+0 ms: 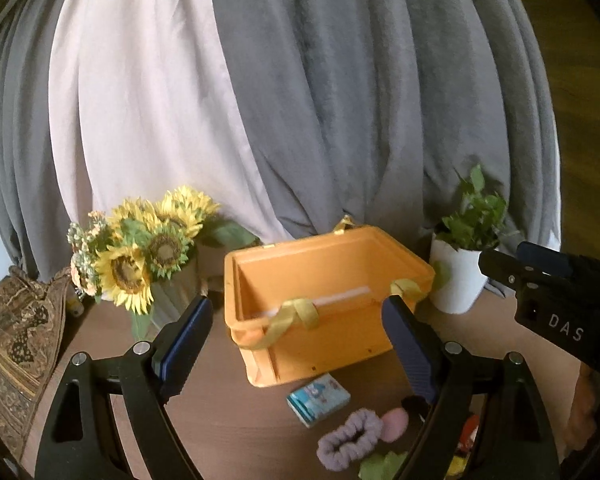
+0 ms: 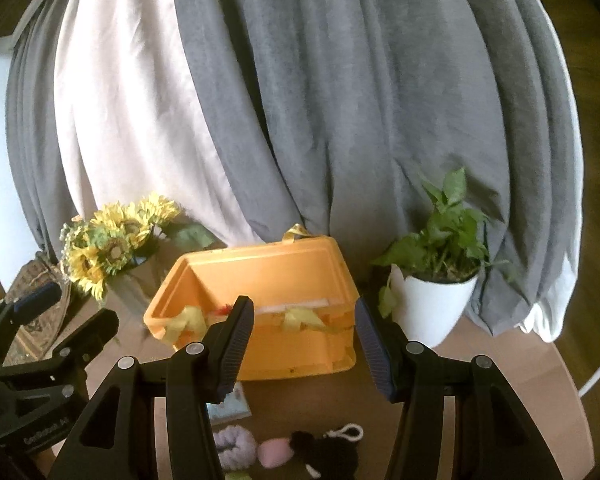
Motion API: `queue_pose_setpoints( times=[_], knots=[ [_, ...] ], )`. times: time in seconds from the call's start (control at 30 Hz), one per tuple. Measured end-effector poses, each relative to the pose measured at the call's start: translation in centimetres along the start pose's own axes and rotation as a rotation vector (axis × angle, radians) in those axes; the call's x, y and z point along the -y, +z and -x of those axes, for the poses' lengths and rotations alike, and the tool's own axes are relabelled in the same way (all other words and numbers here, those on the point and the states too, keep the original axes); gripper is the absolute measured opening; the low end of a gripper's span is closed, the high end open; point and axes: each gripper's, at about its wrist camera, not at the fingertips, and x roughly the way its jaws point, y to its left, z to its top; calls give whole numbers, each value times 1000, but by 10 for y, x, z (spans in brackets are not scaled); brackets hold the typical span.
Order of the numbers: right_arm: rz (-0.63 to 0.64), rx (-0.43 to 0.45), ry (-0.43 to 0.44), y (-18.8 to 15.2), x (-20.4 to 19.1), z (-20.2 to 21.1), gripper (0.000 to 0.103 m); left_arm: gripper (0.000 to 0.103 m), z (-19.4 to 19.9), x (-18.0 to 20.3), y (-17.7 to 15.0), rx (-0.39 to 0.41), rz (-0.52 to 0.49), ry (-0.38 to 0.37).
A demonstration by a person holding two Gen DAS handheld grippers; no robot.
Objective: Organize soft objects
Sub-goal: 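Lift both open tools out of the crate back toward the toy pile, then grasp the lavender scrunchie with the left tool while the right tool grasps the Mickey plush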
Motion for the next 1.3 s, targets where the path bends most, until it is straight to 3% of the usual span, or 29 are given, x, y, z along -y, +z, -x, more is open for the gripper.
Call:
queue_pose_setpoints(
  times=[0.73,0.83,1.3],
  knots=[
    [-65,-92,-64,-69,7,36,54,87,13,12,-64,-107,-38,-99],
    [-79,-102,-72,-77,9,38,62,87,13,13,-71,-110,-45,-109],
    [-135,-199,-114,-122,12,32,65,87,-4,17,-109,-196,-76,-135]
  ],
)
